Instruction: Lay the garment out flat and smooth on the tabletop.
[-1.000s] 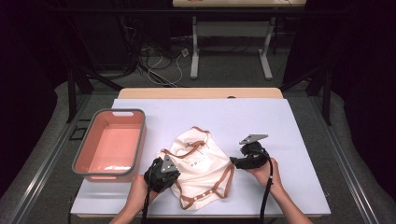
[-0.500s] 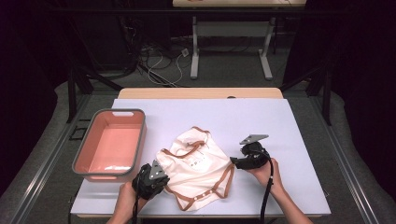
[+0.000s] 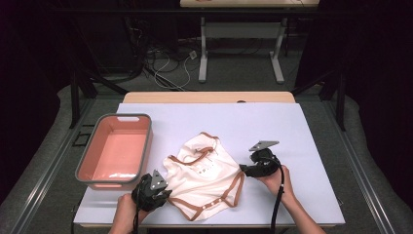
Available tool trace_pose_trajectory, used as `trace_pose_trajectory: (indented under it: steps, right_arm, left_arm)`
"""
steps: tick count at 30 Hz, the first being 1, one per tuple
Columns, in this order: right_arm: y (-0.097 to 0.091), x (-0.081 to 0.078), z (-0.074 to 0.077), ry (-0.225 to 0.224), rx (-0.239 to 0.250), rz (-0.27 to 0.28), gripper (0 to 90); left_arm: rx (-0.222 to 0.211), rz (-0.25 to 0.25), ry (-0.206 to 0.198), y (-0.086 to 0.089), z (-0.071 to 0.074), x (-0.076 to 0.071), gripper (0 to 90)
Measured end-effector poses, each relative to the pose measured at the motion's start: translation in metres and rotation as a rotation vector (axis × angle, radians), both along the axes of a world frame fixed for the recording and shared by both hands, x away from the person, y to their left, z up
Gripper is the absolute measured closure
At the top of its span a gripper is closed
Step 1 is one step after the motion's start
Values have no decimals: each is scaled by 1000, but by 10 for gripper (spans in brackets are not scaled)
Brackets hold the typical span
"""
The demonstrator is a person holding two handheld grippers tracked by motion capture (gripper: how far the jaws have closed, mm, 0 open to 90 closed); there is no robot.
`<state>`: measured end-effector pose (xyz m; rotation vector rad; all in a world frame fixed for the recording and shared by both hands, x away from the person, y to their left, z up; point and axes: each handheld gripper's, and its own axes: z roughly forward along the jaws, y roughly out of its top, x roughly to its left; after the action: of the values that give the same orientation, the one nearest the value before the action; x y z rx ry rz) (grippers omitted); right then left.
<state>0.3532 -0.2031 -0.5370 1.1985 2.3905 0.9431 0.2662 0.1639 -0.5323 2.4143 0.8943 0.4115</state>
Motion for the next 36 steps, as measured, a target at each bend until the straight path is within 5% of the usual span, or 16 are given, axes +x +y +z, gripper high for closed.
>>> trace_pose_trajectory:
  steps: [9, 18, 25, 34, 35, 36]
  right_arm:
    - [5, 2, 2, -10, 5, 0, 421]
    - [19, 16, 4, -2, 70, 5, 464]
    - [38, 26, -7, 0, 57, 34, 545]
    - [45, 38, -15, 57, 54, 31, 668]
    - [45, 38, -15, 70, 25, 33, 681]
    - [47, 38, -18, 40, 66, 22, 695]
  left_arm:
    - [-1, 43, -31, -3, 0, 4, 452]
    - [3, 107, 18, 0, -8, 16, 400]
    - [-17, 130, 56, 2, -12, 20, 465]
    - [-90, 131, 94, 8, -14, 24, 658]
    - [-94, 130, 99, 8, -14, 25, 683]
    - [-96, 129, 98, 8, -14, 25, 712]
